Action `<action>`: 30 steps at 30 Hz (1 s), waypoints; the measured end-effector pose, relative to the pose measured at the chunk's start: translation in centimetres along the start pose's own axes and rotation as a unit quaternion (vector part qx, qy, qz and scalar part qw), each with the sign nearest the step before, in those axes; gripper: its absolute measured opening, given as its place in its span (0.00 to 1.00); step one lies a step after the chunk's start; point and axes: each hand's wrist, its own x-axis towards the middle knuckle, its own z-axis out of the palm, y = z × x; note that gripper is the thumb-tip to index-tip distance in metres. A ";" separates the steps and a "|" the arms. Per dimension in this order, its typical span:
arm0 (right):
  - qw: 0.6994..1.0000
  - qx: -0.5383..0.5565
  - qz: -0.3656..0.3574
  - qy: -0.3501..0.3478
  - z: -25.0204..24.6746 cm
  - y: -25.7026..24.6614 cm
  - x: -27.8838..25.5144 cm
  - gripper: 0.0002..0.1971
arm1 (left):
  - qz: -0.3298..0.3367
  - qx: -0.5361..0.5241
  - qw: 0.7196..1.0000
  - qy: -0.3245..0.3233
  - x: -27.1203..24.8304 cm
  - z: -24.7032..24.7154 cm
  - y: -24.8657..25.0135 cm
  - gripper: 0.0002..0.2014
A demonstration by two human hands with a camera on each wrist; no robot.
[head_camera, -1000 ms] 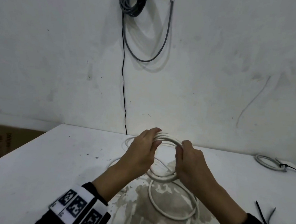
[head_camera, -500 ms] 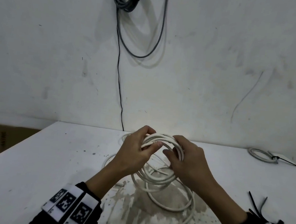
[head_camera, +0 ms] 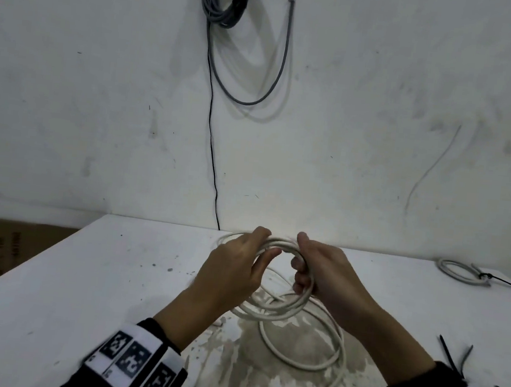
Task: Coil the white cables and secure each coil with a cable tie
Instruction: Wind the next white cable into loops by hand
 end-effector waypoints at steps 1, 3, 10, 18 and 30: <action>0.993 -0.111 -0.030 0.015 0.0 0.1 0.1 0.18 | -0.004 -0.035 0.999 0.001 -0.1 0.1 0.0 0.16; 0.972 -0.224 -0.069 0.026 -0.1 0.4 0.2 0.19 | -0.057 -0.157 0.986 -0.009 -0.1 0.1 0.2 0.11; 0.997 -0.011 -0.033 0.062 -0.3 0.3 0.0 0.19 | -0.313 -0.669 0.670 -0.075 0.0 -1.1 0.5 0.22; 0.997 -0.023 -0.043 0.068 0.0 1.1 0.1 0.18 | -0.409 -0.776 0.462 -0.133 1.0 -1.2 1.6 0.28; 0.995 0.092 0.028 -0.015 -1.3 -0.8 -0.1 0.18 | -0.446 -0.693 0.536 -0.185 1.8 -2.0 0.6 0.19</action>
